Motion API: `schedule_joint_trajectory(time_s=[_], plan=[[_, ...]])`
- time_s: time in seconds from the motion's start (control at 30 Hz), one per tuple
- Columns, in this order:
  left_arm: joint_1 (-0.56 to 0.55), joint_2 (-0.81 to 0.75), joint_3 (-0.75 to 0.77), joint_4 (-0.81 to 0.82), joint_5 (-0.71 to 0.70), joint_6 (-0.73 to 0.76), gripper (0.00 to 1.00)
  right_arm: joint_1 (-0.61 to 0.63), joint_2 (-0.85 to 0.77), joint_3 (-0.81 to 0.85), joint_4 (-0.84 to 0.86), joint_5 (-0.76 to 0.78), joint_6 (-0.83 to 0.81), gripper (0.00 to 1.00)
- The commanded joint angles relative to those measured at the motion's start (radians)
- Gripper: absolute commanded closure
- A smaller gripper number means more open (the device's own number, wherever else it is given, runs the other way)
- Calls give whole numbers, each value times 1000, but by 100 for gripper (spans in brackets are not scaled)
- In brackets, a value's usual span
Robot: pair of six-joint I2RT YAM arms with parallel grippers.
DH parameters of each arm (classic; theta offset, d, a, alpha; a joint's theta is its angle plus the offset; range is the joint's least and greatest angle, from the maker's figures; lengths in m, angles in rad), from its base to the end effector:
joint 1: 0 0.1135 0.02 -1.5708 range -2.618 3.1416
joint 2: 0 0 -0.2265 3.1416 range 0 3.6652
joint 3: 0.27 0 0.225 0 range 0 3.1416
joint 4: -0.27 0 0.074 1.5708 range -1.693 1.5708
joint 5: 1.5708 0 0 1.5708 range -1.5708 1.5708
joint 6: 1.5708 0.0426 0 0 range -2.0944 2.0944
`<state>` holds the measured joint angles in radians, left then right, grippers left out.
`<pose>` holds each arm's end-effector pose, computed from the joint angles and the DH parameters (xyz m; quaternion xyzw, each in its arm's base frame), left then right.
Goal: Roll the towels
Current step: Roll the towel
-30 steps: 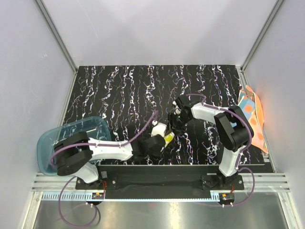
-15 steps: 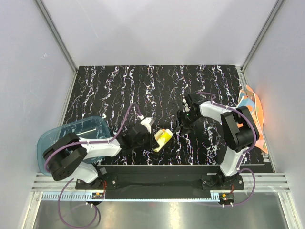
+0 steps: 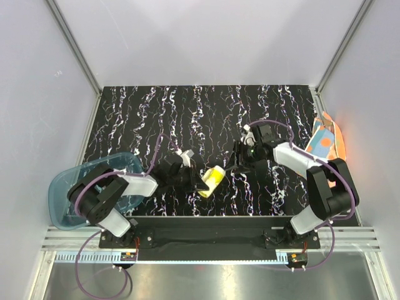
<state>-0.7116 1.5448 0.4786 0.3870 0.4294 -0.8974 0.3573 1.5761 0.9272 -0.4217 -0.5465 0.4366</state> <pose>0.1847 -0.1827 0.1083 0.0097 0.8863 -0.4368 0.1536 0.2576 0.1198 0.1599 -0.0297 0.9349 0.3333 0.1187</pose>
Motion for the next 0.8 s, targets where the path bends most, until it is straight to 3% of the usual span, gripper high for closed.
schedule_joint_trajectory(time_s=[0.0,0.1,0.27,0.5,0.63,0.77], plan=[[41,81,-38,32,109,-73,100,15,-11,-79,187,-135,76,37],[75,156,-52,139,169,-101,100,45,51,-126,323,-158,115,34],[132,247,-58,184,233,-121,100,94,143,-156,461,-159,165,32],[188,299,-67,217,311,-132,99,124,226,-149,527,-139,189,35],[216,333,-78,270,362,-155,97,137,258,-136,537,-113,183,44],[235,324,-60,219,356,-121,91,149,268,-110,491,-67,162,69]])
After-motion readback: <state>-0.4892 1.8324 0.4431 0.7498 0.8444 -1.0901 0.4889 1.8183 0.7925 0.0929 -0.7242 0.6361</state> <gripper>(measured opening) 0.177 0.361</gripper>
